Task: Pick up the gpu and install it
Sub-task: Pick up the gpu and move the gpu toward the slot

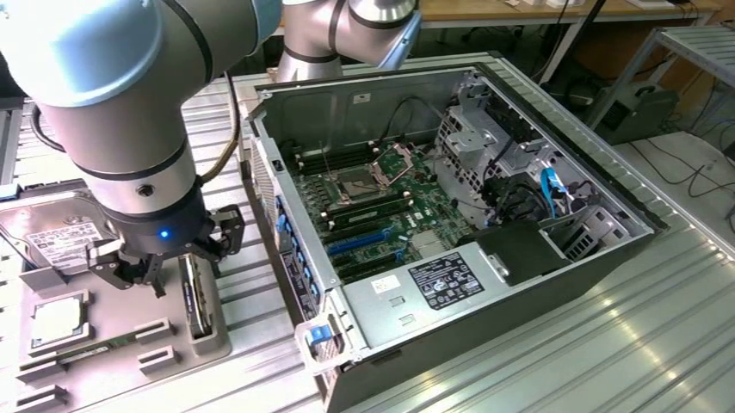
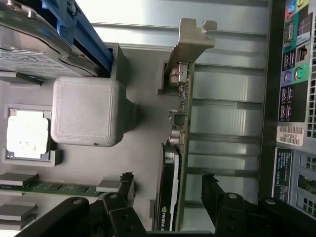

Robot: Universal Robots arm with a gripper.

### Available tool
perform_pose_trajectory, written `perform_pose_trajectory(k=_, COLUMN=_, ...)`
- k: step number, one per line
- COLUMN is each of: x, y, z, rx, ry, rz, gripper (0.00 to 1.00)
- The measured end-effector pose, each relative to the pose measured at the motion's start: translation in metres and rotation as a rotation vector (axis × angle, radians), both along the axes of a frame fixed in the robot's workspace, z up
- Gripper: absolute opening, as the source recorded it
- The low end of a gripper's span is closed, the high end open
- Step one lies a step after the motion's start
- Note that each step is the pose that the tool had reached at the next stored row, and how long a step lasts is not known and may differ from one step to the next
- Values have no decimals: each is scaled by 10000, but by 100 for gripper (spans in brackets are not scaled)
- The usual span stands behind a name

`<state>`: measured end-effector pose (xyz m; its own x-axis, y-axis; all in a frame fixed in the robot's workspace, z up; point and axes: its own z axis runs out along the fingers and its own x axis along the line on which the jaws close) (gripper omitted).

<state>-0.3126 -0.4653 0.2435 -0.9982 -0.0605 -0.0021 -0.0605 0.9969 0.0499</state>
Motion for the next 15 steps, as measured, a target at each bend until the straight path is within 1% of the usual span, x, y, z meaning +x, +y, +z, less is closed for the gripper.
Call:
perform_pose_trajectory(k=11, x=0, y=0, z=-224, rx=0, ry=0, rz=-255, gripper=66)
perform_pose_trajectory(k=15, x=0, y=0, z=-226, rx=-1, ry=2, rz=-257, gripper=66)
